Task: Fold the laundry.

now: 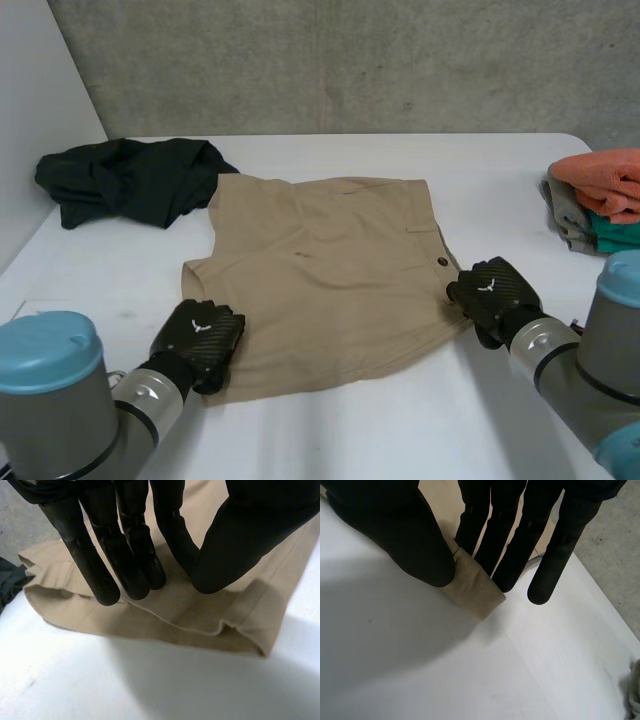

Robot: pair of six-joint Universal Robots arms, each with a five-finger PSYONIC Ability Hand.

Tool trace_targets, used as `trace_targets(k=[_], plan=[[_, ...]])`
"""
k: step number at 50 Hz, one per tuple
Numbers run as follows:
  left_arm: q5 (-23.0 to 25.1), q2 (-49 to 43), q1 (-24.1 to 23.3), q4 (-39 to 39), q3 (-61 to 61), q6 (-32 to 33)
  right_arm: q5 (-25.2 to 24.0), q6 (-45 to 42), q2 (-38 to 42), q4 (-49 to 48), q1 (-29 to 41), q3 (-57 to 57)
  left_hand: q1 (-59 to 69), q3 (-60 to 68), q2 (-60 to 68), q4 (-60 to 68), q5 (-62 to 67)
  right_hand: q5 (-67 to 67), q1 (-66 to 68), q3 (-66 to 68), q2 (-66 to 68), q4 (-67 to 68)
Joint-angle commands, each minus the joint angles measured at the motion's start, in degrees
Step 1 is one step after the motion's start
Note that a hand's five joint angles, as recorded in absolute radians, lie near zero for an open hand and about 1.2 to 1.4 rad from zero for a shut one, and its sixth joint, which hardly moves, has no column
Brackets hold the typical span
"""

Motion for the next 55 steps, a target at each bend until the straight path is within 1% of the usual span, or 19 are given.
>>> trace_targets(k=[1,3,4,6,9,11,12,13,14,20,22,29,39,47,49,51,52,53,55], plan=[[0.82,13.45,-0.73,-8.69,-3.21,0.0,0.67,-5.41,-11.18,21.12,-0.3,0.14,13.62,11.92,11.62,11.48,12.63,12.91,19.48,11.88,12.59,11.44],[1.35,18.2,-1.35,-15.11,-3.74,0.09,0.76,-6.83,-12.95,27.49,-0.65,0.05,13.62,11.92,11.62,11.48,12.63,12.91,19.48,11.88,12.59,11.44],[1.61,19.53,-1.53,-17.39,-3.91,0.09,1.02,-8.75,-14.09,33.44,-1.09,0.31,13.62,11.92,11.62,11.48,12.63,12.91,19.48,11.88,12.59,11.44],[2.66,22.51,-2.23,-23.96,-4.26,0.27,1.64,-10.52,-14.8,38.14,-1.7,0.14,13.62,11.92,11.62,11.48,12.63,12.91,19.48,11.88,12.59,11.44],[3.81,23.67,-2.41,-27.25,-4.44,0.62,1.64,-11.67,-15.51,38.87,-2.59,-0.74,13.62,11.92,11.62,11.48,12.63,12.91,19.48,11.88,12.59,11.44],[4.6,22.79,-1.97,-25.07,-4.18,0.62,1.64,-11.14,-15.51,35.98,-2.41,-0.83,13.62,11.92,11.62,11.48,12.63,12.91,19.48,11.88,12.59,11.44],[4.6,22.09,-1.79,-23.67,-4.09,0.53,1.99,-10.18,-15.16,32.74,-2.06,-0.83,0.99,-0.71,-1.02,-1.16,-0.01,12.91,19.48,11.88,12.59,11.44],[4.26,21.13,-1.53,-21.22,-4.26,0.44,2.08,-9.39,-14.9,31.32,-1.97,-0.83,-25.78,-27.48,-27.79,-27.93,-26.78,12.91,19.48,11.88,12.59,11.44],[4.08,20.77,-1.53,-20.15,-4.35,0.36,2.08,-8.43,-14.63,29.91,-1.97,-0.74,-28.72,-30.41,-30.72,-30.86,-29.71,12.91,19.48,11.88,12.59,11.44],[3.99,18.23,-1.53,-16.97,-5.58,0.0,1.99,0.62,-6.91,23.58,-1.53,-1.01,-27.74,-29.43,-29.74,-29.88,-28.73,12.91,19.48,11.88,12.59,11.44],[4.08,16.99,-1.7,-16.71,-6.2,0.0,2.17,1.77,-6.37,22.78,-1.53,-1.01,-27.74,-29.43,-29.74,-29.88,-28.73,12.91,19.48,11.88,12.59,11.44],[4.08,14.89,-2.14,-15.83,-6.47,0.0,3.31,3.01,-6.11,17.95,-1.62,-0.92,-28.07,-29.77,-30.08,-30.22,-29.07,12.91,19.48,11.88,12.59,11.44],[3.99,10.14,-2.14,-11.7,-6.2,0.09,3.22,4.59,-6.19,17.33,-1.36,-0.65,-27.57,-29.27,-29.57,-29.71,-28.56,12.91,19.48,11.88,12.59,11.44],[0.57,6.18,-2.14,-4.32,-6.2,0.27,3.31,4.68,-6.19,16.72,-0.74,-0.31,-25.89,-27.59,-27.89,-28.03,-26.88,12.91,19.48,11.88,12.59,11.44],[-0.49,5.56,-2.23,-3.26,-6.11,0.35,3.31,4.68,-6.28,16.63,-0.74,-0.3,-19.7,-21.39,-21.7,-21.84,-20.69,12.91,19.48,11.88,12.59,11.44],[-0.93,5.56,-2.23,-2.82,-6.03,0.35,3.4,4.68,-6.37,16.54,-0.74,-0.22,-8.79,-10.49,-10.8,-10.94,-9.79,12.91,19.48,11.88,12.59,11.44],[-0.93,5.65,-2.32,-2.39,-6.02,0.35,3.4,4.68,-6.37,16.54,-0.74,-0.22,5.43,3.73,3.42,3.28,4.43,12.91,19.48,11.88,12.59,11.44],[-0.93,5.83,-2.32,-2.04,-6.02,0.35,3.49,4.68,-6.46,16.54,-0.74,-0.22,12.4,10.7,10.39,10.25,11.4,12.91,19.48,11.88,12.59,11.44],[-0.93,6.09,-2.32,-1.42,-6.11,0.36,3.75,4.68,-6.46,16.45,-0.74,-0.13,13.62,11.92,11.62,11.48,12.63,12.91,19.48,11.88,12.59,11.44]])
